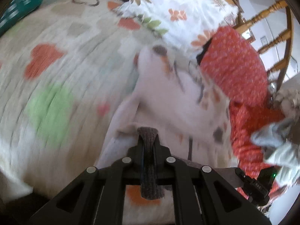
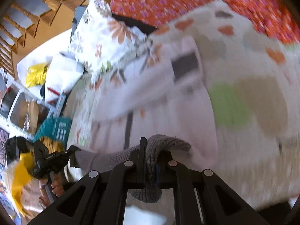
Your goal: Fold small clothes
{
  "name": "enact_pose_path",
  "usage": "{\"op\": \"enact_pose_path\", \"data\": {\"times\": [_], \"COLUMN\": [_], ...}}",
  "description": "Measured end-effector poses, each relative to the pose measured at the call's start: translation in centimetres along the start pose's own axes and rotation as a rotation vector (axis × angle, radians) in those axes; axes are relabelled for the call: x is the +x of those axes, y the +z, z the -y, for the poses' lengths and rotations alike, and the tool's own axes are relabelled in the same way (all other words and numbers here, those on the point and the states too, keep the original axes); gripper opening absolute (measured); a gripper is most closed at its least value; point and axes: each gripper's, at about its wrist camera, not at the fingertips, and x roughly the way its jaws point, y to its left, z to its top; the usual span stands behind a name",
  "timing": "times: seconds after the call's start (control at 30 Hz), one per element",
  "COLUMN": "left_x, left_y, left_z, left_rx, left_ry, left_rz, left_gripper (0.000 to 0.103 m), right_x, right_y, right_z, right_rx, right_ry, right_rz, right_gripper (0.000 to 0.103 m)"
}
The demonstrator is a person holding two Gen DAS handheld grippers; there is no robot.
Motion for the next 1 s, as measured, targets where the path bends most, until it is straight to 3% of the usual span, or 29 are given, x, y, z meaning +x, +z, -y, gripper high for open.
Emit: {"op": "enact_pose_path", "data": {"times": [0.1,0.27,0.53,0.6,0.67,0.83,1.0], "left_x": [3.7,9.8,15.2,15.5,15.4,13.2,11.5], "left_y": [4.9,10.3,14.1,14.6,15.0,15.8,16.2], "left_z": [1.6,2.2,1.3,0.7,0.2,-0.7,-0.8], "left_rx": [-0.007,-0.044,-0.098,-0.143,-0.177,-0.224,-0.214], "left_ry": [-0.01,-0.012,-0.018,-0.037,-0.047,-0.022,0.013], "left_rz": [0.005,-0.029,-0.074,-0.067,-0.053,0.043,0.073], "left_gripper": [0.007,0.007,0.008,0.013,0.031,0.056,0.061], "right_x": [2.5,7.5,14.3,16.1,17.7,20.2,19.5], "right_y": [5.2,11.9,17.6,18.6,19.5,21.0,22.7], "right_z": [-0.6,-0.2,2.3,2.9,3.7,4.9,5.7], "right_rx": [0.016,0.034,0.067,0.079,0.103,0.151,0.239], "right_ry": [-0.011,-0.089,-0.164,-0.178,-0.192,-0.2,-0.159], "right_rz": [0.021,0.026,-0.02,-0.041,-0.057,-0.077,-0.011], "right_gripper": [0.008,0.008,0.008,0.009,0.009,0.011,0.043]}}
